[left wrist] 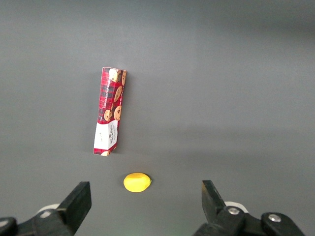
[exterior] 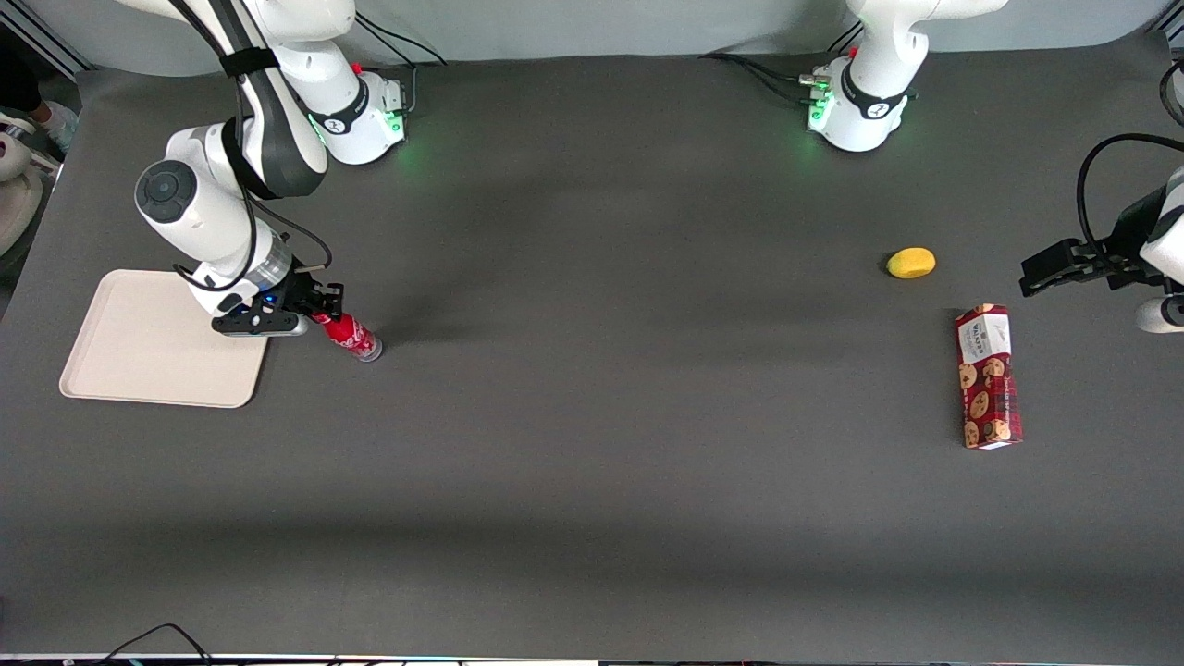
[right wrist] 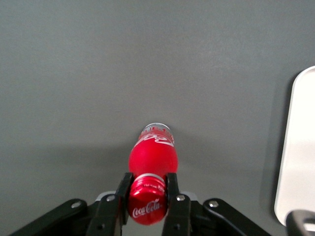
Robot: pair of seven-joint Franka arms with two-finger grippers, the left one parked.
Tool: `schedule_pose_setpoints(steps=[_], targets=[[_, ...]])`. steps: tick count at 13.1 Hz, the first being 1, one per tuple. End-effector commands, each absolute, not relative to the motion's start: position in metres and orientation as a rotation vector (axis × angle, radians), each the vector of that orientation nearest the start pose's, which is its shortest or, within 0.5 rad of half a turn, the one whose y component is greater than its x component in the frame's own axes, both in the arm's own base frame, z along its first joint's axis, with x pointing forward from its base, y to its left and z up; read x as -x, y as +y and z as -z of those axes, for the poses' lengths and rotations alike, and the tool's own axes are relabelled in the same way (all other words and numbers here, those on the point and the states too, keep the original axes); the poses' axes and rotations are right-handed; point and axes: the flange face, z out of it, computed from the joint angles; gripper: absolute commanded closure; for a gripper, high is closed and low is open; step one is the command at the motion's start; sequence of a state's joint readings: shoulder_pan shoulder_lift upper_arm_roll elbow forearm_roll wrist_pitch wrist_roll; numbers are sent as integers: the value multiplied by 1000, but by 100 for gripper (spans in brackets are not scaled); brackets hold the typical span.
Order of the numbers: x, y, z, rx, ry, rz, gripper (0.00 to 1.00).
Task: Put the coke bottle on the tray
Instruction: 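Lift the bottle with the right gripper and carry it over the tray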
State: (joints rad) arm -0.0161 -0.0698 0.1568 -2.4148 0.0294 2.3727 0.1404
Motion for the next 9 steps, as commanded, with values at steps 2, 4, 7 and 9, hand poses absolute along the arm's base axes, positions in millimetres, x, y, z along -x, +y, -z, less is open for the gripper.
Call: schedule_pose_setpoints(steps=[2,4,7,9], targets=[[-483,74,-455,3155,-22,-8,100],[-488,60,-520,3177,-128,-93,100],[-480,20,-608,3196,-287,-198,100],[-473,-26,-644,3209,-439,-215,100]])
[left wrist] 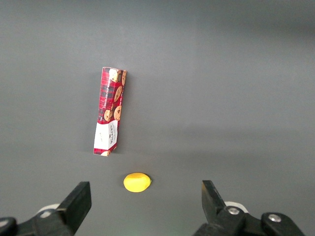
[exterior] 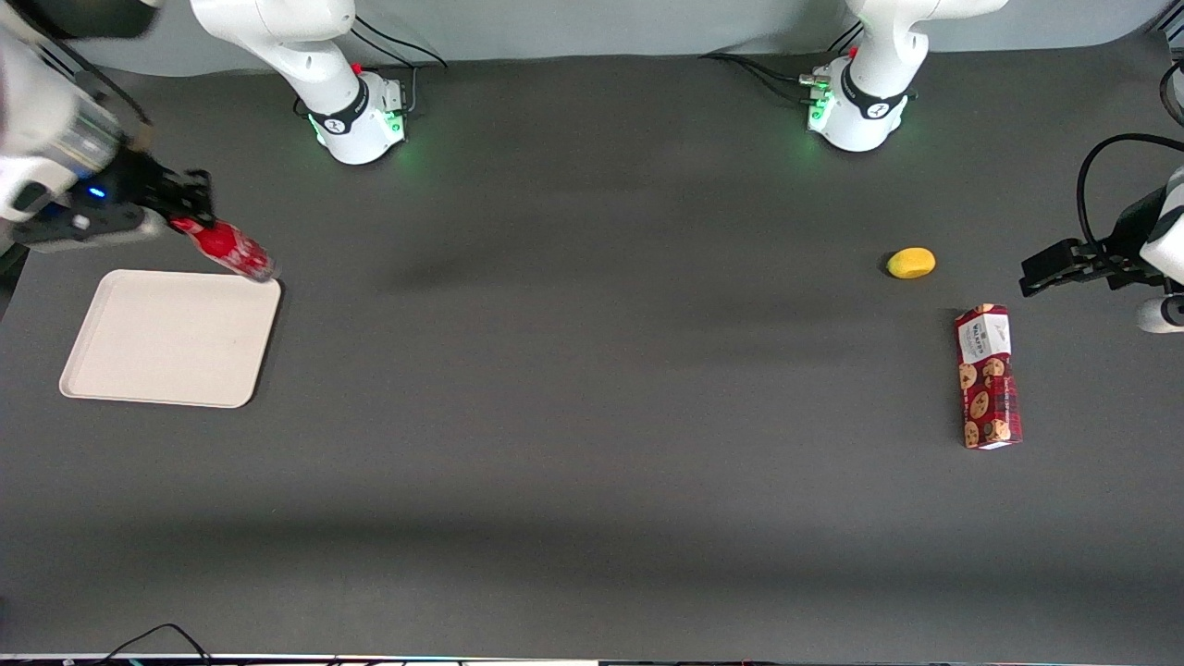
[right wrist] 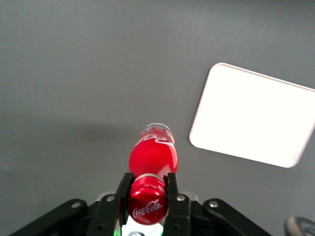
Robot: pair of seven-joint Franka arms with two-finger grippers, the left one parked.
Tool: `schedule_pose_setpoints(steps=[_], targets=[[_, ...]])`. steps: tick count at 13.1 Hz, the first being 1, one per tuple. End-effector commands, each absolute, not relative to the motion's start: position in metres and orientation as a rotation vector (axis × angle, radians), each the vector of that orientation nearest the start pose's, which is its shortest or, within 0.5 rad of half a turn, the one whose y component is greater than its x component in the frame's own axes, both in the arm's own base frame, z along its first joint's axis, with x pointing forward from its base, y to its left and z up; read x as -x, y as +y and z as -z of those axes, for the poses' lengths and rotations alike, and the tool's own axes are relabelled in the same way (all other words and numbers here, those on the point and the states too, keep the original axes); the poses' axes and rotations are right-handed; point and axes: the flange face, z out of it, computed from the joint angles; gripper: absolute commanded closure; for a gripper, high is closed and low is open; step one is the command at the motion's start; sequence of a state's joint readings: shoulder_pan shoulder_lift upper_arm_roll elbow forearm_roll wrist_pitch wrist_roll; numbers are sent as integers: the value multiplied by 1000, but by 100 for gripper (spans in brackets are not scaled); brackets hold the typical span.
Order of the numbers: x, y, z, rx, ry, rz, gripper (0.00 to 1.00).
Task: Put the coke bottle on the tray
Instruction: 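Lift the bottle with the right gripper and carry it over the tray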
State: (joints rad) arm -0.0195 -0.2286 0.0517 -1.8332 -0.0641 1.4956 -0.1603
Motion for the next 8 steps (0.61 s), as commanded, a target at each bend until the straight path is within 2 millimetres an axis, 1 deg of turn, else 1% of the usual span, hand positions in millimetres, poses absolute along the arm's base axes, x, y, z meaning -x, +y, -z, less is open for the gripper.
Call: schedule_pose_setpoints(steps=[1,2,3,4,5,6,7,8], targets=[[-468,-67,-656,3219,-522,-230,100],[-461,-112,-658,3200,-600,-250,100],[-455,-157,-654,3193,-639,-270,100],[-452,-193,-646,3205,-678,-284,100],[-455,-221,-633,3197,-754,-268,100],[-457,-252,-614,3193,-798,-256,100],[-460,-278,-585,3186,-839,-270,100],[-461,-305,-557,3189,-882,-246,100]])
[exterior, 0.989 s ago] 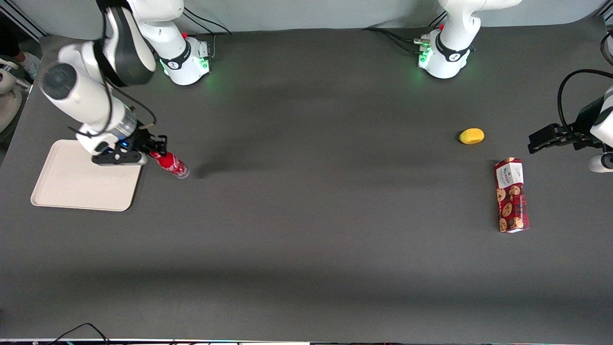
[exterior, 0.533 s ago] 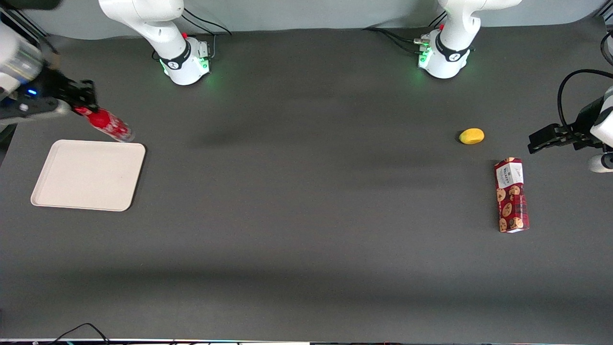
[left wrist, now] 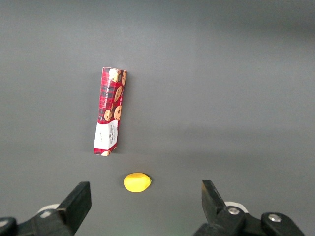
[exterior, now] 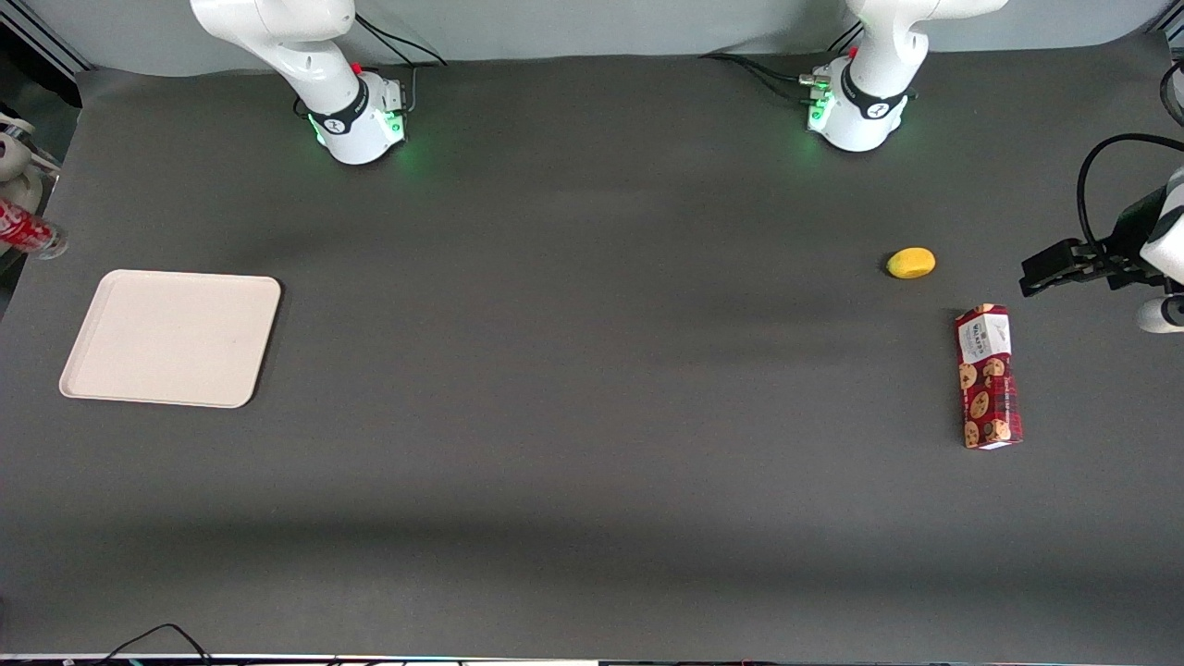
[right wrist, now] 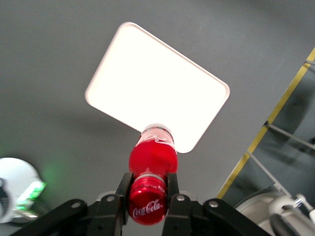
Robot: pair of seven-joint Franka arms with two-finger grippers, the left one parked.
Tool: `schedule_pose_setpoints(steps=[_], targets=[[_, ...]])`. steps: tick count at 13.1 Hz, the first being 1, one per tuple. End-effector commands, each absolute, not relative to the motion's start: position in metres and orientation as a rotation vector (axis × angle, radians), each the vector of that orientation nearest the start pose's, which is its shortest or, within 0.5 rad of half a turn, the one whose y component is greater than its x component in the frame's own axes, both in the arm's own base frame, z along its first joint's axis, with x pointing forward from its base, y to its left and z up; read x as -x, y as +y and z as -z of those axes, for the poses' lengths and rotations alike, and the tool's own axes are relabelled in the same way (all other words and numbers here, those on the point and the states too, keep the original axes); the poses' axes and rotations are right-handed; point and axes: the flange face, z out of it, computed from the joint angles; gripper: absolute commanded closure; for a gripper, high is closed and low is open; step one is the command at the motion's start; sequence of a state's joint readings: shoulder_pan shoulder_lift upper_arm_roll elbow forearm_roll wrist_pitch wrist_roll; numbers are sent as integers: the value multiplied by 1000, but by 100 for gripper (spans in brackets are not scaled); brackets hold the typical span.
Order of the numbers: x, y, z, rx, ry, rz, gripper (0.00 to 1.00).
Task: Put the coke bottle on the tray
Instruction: 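Lift the bottle with the right gripper and carry it over the tray, then lower the bottle upright onto the tray corner and open the right gripper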
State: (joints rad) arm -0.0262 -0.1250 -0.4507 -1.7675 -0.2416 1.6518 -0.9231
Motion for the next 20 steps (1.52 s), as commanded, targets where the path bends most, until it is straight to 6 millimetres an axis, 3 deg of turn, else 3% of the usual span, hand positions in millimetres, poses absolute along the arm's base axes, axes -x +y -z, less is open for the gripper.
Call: schedule_pose_setpoints(steps=[1,2,4,7,10,19,20], targets=[[-458,-330,-527,3192,-932,-228,100],[-455,-344,-506,3179,-962,-193,100],[-449,-355,-497,3156,-1010,-159,100],[-453,-380,-430,3075,-1072,-38,100],[-451,-402,-392,3041,-1099,4,100],[-440,-423,-346,3020,-1085,38,100],[-438,-425,-341,3015,-1095,46,78]])
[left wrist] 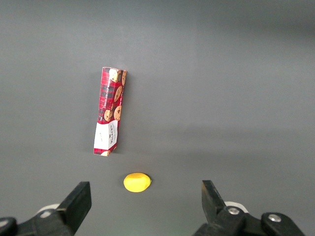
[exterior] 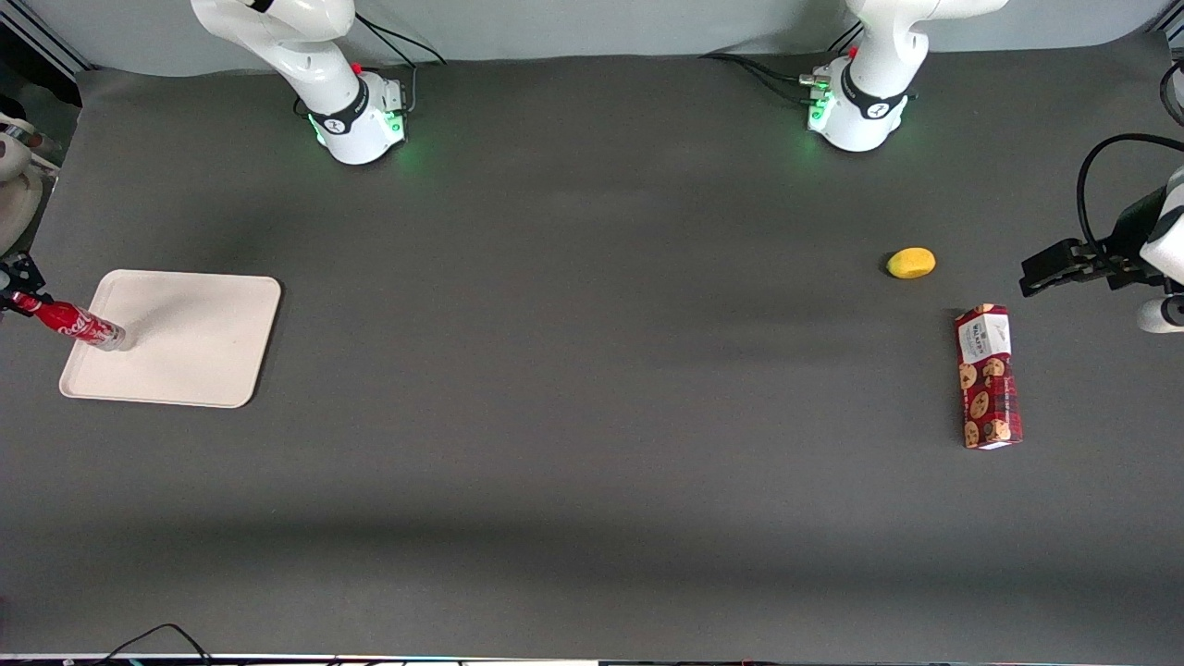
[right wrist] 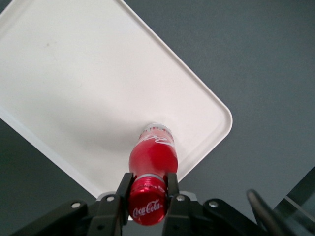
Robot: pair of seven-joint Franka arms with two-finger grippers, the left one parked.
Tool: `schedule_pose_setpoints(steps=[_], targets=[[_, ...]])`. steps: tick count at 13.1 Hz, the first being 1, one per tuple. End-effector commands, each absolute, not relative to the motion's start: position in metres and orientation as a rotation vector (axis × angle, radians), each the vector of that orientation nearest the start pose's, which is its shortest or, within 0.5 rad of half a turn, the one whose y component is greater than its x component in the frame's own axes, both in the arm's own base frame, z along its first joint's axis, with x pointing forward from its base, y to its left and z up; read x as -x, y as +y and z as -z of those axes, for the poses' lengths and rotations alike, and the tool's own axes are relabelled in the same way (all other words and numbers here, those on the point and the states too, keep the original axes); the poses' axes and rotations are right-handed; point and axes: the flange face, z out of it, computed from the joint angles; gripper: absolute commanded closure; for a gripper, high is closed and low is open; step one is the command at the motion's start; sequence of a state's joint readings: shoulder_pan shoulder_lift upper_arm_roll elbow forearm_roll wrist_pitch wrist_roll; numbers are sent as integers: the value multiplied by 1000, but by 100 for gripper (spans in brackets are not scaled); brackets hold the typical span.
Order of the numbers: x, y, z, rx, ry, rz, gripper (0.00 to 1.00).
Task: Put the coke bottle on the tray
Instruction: 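Lower the bottle upright onto the tray corner and open the right gripper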
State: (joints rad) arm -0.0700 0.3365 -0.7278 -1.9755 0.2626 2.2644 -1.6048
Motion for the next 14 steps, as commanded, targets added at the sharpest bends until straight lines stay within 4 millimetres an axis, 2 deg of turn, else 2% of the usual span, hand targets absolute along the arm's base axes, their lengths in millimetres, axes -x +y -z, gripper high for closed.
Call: schedule_pose_setpoints(steps=[1,4,6,8,10,12,14], targets=[[-439,-424,-338,3011,-1091,55,1],[-444,-420,-341,2993,-1116,58,0],[-445,-416,-354,2982,-1099,80,0],[-447,-411,-382,2944,-1103,101,0],[-446,-402,-430,2960,-1084,65,0],[-453,-360,-488,3002,-1019,17,0],[-459,-297,-532,3025,-914,-51,0]])
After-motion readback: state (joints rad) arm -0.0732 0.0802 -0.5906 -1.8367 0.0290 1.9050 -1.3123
